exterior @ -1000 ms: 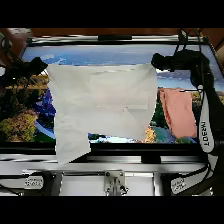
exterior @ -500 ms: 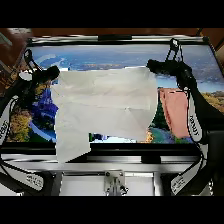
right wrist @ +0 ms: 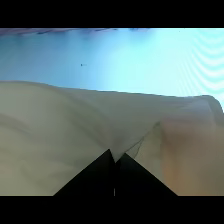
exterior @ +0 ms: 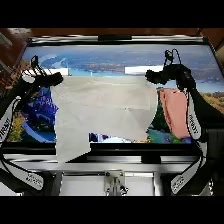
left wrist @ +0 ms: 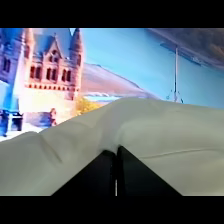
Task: Fold the shirts.
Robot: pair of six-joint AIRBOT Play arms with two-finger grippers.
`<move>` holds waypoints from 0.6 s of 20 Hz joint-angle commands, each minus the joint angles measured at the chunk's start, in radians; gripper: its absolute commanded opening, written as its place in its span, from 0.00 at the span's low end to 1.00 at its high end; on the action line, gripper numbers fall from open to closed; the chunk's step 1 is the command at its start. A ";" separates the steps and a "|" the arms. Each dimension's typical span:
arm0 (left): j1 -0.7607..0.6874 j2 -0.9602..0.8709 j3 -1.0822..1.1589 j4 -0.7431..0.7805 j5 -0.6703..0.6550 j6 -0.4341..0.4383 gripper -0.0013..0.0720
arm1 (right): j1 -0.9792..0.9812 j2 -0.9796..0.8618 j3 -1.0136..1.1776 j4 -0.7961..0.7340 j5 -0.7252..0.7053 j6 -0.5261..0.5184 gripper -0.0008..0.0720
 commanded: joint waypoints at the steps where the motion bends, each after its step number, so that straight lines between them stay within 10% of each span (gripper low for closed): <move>1: 0.050 -0.001 0.010 0.031 -0.220 0.016 0.05 | -0.008 0.026 0.000 -0.009 -0.172 0.000 0.08; 12: 0.088 -0.035 0.013 0.041 -0.406 0.014 0.05 | -0.005 -0.019 0.000 -0.082 -0.378 0.061 0.08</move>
